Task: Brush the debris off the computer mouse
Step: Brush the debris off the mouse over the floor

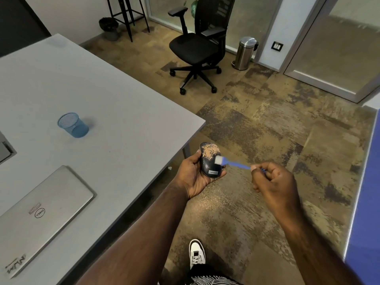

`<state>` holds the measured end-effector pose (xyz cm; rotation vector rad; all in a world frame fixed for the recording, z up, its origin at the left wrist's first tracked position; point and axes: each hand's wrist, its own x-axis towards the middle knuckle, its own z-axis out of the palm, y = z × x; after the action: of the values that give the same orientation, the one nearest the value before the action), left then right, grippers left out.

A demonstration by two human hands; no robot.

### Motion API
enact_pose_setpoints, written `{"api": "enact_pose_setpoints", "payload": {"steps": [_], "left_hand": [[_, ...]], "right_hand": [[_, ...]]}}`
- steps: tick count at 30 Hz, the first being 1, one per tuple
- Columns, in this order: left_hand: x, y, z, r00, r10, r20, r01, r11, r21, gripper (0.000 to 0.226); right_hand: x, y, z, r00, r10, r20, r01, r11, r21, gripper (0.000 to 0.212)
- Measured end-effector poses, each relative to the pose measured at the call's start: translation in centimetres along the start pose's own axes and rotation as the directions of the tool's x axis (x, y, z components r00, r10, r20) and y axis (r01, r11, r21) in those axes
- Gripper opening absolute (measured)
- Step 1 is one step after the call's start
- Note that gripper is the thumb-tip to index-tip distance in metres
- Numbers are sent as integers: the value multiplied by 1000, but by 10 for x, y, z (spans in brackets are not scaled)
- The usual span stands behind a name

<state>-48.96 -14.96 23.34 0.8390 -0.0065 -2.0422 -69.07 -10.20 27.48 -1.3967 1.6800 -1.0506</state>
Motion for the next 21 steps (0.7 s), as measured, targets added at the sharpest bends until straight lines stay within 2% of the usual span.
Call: {"api": "enact_pose_setpoints", "payload": {"steps": [2, 6, 9, 11, 15, 19, 21], "left_hand": [[0, -1, 1, 1000, -1, 2, 1, 1000, -3, 56], [-2, -1, 4, 1000, 0, -3, 0, 999, 34, 55], [-2, -1, 4, 1000, 13, -9, -12, 999, 48, 55], [-2, -1, 3, 1000, 19, -17, -19, 999, 42, 54], [-3, -1, 2, 1000, 10, -21, -9, 999, 39, 55], [-2, -3, 3, 1000, 20, -17, -19, 999, 36, 54], [0, -3, 3, 1000, 17, -23, -15, 999, 51, 53]], "right_hand": [[-5, -1, 4, 997, -25, 69, 28, 999, -37, 11], [2, -1, 2, 998, -6, -70, 2, 998, -59, 8], [0, -1, 3, 998, -51, -35, 50, 998, -38, 11], [-2, -1, 4, 999, -46, -4, 45, 996, -74, 4], [5, 2, -3, 995, -9, -102, 1, 997, -75, 8], [1, -2, 0, 997, -72, 32, 74, 994, -78, 5], [4, -2, 1, 999, -53, -8, 51, 992, -113, 8]]}}
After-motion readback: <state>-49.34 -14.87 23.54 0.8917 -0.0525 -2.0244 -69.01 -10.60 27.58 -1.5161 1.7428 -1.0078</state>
